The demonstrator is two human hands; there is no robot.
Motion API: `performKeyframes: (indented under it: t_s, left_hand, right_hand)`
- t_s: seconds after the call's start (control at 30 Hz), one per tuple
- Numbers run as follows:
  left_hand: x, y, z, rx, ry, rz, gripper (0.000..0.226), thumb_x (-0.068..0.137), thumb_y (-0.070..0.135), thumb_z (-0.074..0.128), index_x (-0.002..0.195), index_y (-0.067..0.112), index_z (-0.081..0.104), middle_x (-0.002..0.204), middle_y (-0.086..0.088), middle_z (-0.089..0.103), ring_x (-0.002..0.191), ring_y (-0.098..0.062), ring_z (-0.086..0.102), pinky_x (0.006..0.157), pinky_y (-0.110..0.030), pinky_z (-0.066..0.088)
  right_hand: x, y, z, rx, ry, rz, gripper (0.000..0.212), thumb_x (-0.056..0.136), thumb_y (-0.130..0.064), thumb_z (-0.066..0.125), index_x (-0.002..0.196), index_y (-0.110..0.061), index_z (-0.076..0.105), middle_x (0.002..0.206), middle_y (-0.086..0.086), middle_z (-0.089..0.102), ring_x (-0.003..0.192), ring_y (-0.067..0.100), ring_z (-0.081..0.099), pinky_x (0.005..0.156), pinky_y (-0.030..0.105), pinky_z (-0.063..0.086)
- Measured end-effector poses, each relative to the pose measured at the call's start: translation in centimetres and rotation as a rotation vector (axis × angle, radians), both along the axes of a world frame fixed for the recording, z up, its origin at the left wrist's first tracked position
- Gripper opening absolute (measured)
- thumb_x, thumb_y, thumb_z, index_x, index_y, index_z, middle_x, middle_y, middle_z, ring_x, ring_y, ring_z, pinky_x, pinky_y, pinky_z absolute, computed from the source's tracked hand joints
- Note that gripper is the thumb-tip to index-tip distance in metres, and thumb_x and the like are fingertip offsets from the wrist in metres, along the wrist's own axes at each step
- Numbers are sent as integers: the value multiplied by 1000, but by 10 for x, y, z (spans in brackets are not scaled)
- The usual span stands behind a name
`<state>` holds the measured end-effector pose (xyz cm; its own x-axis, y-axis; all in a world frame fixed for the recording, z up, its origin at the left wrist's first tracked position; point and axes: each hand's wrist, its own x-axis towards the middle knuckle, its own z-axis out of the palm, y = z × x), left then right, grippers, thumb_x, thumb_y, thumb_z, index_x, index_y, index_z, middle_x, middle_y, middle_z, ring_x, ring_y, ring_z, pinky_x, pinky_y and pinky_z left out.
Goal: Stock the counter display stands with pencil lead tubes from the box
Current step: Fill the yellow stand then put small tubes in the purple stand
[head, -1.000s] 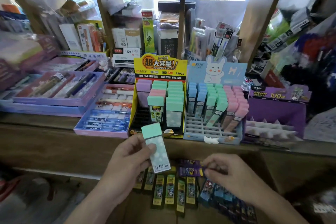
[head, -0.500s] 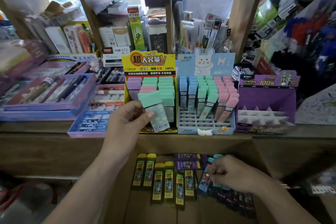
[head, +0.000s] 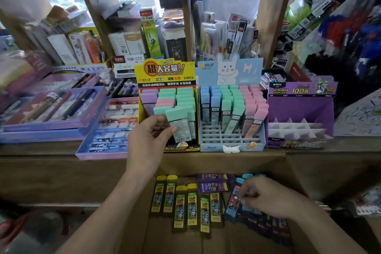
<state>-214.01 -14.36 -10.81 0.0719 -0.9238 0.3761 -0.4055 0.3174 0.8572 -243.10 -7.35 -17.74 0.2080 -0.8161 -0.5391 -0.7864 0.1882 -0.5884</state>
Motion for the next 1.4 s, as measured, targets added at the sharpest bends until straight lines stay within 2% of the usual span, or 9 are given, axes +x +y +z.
performKeyframes:
  t_s: [0.17,0.3,0.53,0.67,0.8,0.97,1.13,1.27,1.4]
  left_hand:
    - [0,1,-1,-24,-27,24,24,82,23,82,96,35,67,85,16,72,83,-5,70,76,-20,59]
    - [-3,-1,-1,-14,-33,8,18,82,22,81,97,25,71,84,14,72,83,-7,70,76,-25,60]
    - [-8,1,-4,-42,-44,12,18,85,22,79,101,22,71,84,19,70,85,-2,69,76,-15,57]
    - [-4,1,-4,-58,-82,2,14,87,19,77,99,22,71,83,16,71,86,0,69,76,-12,55]
    - [-2,2,-2,-89,-128,31,16,87,18,77,99,25,70,86,18,71,86,4,68,75,-6,51]
    - [-5,2,-3,-77,-127,20,15,86,18,78,99,19,72,84,14,72,85,2,69,74,-9,53]
    - [-8,3,-8,-47,-194,14,16,85,19,78,100,21,72,86,17,72,87,6,68,76,-10,54]
    - [-7,3,-11,-28,-237,39,10,86,25,77,92,22,71,81,19,71,83,7,67,71,-7,53]
    - [-10,2,-10,-13,-253,46,9,86,27,77,89,26,69,76,22,68,82,11,65,67,-3,49]
  right_hand:
    - [0,-1,0,7,6,9,8,98,-29,67,105,-26,67,85,-3,71,69,4,62,63,20,47]
    - [0,0,0,12,0,5,9,98,-30,67,107,-27,66,82,-4,70,64,1,60,59,17,46]
    - [-2,1,-1,20,-4,-6,9,97,-30,68,105,-28,66,93,0,74,75,8,68,67,28,53]
    - [-2,1,-2,15,0,-3,9,97,-30,68,105,-29,66,90,-1,74,74,7,68,67,26,54]
    - [-1,1,0,6,8,4,10,98,-29,66,108,-27,66,82,-4,71,66,1,64,61,20,49]
    - [0,2,2,0,9,2,11,99,-30,66,110,-28,65,80,-7,71,61,-3,62,57,15,45]
    - [1,2,4,10,4,-3,8,99,-29,66,107,-30,65,82,-6,71,64,-2,63,60,17,47]
    - [1,2,4,5,9,-4,9,99,-29,66,108,-29,65,80,-7,70,62,-3,62,59,16,46]
    - [3,3,6,16,9,-11,10,99,-29,66,109,-29,65,83,-5,72,67,0,65,61,18,49]
